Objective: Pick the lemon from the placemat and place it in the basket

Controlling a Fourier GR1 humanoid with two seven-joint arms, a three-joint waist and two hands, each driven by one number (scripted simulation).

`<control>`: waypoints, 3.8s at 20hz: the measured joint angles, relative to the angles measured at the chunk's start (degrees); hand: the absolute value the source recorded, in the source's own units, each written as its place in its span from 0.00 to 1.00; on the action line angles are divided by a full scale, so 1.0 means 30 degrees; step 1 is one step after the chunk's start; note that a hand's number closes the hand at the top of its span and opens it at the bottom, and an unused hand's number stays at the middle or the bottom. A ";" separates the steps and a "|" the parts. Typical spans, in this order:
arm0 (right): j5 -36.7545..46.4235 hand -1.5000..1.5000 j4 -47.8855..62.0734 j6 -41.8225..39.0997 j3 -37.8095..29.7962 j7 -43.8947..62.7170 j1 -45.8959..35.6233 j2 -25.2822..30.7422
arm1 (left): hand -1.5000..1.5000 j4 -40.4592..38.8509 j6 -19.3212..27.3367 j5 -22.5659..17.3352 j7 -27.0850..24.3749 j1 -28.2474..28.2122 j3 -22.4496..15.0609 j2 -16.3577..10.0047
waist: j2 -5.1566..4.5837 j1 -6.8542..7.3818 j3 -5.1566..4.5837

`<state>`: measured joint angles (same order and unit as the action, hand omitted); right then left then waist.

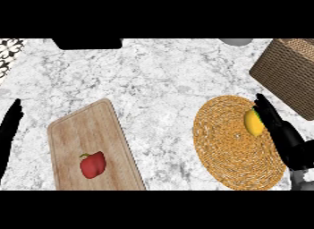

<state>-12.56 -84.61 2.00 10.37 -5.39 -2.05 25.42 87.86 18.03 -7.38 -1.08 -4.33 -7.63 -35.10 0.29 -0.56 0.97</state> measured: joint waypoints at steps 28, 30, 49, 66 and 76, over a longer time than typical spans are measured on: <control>1.1578 0.00 -0.1758 0.2168 0.0297 0.6227 -0.5150 0.4745 | 0.50 0.0463 -0.4608 -0.1739 -0.0545 0.4612 -0.1693 0.2559 | 0.0129 -0.0273 -0.0459; 1.1381 0.00 -0.2704 0.0017 0.0629 0.7926 -0.5192 0.5984 | 0.50 0.0504 -0.4606 -0.1714 -0.0439 0.4595 -0.1648 0.2526 | 0.0164 -0.0337 -0.0457; 0.4431 0.00 -0.9875 -1.0906 -0.5581 1.4787 -0.2204 0.8943 | 0.50 0.0541 -0.5735 -0.0441 -0.0261 0.4560 -0.0697 0.3833 | -0.0047 0.0027 -0.0330; 1.2987 0.00 -0.3950 -0.6280 -0.3781 0.7415 -0.1357 0.2759 | 0.50 0.0598 -0.7165 0.0607 0.0131 0.4617 0.0515 0.5015 | -0.0112 0.0258 -0.0316; 1.5265 0.00 -0.2421 -0.5639 -0.4175 0.5070 -0.1463 0.0888 | 0.50 0.0878 -0.8125 0.1585 0.0456 0.4571 0.1519 0.5993 | -0.0096 0.0189 -0.0316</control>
<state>33.24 -91.87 -14.92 -2.15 9.82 -6.44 28.08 90.49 -6.34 -2.62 0.29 9.38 -3.07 -17.12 0.00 0.01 0.02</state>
